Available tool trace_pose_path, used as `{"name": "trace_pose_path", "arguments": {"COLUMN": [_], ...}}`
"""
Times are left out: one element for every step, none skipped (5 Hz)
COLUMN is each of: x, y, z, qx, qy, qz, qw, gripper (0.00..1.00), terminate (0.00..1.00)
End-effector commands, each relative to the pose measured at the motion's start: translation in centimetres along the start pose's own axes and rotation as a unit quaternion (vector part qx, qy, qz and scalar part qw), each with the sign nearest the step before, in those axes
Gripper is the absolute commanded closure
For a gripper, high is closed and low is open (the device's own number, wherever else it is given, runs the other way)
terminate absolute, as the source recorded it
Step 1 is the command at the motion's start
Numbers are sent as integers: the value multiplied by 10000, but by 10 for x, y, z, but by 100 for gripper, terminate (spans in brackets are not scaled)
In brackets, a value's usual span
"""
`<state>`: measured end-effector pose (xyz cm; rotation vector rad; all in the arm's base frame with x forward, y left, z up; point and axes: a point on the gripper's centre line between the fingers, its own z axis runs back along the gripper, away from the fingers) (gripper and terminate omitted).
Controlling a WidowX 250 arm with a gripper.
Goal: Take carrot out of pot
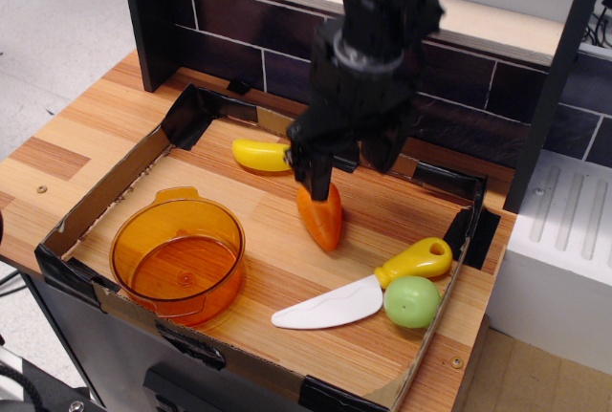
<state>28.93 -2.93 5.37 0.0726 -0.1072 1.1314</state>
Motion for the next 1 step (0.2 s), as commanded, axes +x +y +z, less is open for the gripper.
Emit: {"name": "trace_pose_path", "arguments": {"x": [15], "y": [7], "z": [82], "qx": [-739], "qy": [-33], "qz": [206], "qw": [9970], "gripper": [0], "terminate": [100]}}
